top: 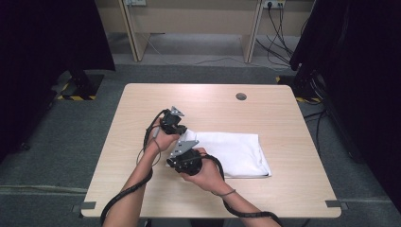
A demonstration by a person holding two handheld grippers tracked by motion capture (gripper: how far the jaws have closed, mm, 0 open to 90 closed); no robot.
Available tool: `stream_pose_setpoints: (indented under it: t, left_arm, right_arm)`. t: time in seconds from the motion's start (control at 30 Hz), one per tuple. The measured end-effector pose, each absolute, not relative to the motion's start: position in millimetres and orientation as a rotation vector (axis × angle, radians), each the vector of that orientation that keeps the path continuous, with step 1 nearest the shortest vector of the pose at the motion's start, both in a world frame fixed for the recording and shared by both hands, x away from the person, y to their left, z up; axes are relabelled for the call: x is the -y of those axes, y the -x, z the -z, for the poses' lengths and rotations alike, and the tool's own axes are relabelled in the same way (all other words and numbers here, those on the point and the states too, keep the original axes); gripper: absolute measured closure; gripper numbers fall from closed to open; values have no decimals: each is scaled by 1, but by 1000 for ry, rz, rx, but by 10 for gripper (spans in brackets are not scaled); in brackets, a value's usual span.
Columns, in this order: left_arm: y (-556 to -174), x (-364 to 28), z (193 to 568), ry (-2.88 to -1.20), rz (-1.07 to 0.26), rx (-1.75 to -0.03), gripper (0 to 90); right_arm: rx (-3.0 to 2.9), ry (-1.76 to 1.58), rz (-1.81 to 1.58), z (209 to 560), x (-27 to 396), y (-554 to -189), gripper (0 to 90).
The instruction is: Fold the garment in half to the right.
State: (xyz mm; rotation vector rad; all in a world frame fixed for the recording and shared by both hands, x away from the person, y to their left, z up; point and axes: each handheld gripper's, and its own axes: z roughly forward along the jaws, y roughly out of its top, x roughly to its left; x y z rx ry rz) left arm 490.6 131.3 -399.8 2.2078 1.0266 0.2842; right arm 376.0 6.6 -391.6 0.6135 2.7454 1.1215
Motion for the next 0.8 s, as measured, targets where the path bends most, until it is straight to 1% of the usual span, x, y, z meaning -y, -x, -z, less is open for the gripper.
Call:
stream_pose_setpoints:
  t: [0.37, 0.8]
  left_arm:
    - [-490, -129, 388, -2207, -301, -1019, 838]
    - [-489, -138, 371, -2206, -322, -1019, 837]
  right_arm:
    - [-2724, -627, -1160, 384, -2, -376, 823]
    - [-2700, -611, -1198, 371, -4, -375, 824]
